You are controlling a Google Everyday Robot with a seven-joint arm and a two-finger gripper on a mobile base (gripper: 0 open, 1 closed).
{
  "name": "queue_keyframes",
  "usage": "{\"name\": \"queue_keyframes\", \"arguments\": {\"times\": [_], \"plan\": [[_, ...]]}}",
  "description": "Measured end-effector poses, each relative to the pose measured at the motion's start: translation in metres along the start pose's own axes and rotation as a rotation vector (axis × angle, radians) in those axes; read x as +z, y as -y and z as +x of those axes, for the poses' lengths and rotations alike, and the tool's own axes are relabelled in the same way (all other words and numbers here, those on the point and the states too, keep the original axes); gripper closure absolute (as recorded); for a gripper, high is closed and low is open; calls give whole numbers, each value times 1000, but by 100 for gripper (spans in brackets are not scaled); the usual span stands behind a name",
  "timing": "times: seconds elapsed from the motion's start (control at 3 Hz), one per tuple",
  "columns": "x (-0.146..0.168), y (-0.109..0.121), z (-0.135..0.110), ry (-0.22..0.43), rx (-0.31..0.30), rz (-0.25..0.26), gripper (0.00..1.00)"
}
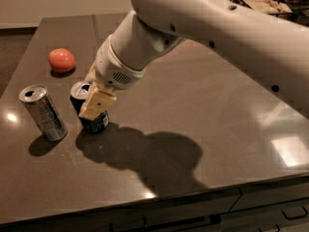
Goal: Move pepsi can near redbull can
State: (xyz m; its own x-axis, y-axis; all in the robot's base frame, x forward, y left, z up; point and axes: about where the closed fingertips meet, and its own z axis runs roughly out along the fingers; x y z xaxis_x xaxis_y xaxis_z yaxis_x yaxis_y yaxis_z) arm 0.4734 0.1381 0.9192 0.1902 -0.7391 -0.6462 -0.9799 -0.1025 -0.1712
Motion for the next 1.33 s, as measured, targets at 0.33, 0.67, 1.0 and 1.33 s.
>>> {"name": "queue_keyframes", "arguments": {"times": [0.33,0.67,1.0,1.33], "plan": [[11,-5,1,-8,-7,-4,86],[15,-8,-1,-4,-14,-19,62],[15,-9,-2,-5,-18,-19,38],[14,-10,-4,-6,-21,-18,15]]}}
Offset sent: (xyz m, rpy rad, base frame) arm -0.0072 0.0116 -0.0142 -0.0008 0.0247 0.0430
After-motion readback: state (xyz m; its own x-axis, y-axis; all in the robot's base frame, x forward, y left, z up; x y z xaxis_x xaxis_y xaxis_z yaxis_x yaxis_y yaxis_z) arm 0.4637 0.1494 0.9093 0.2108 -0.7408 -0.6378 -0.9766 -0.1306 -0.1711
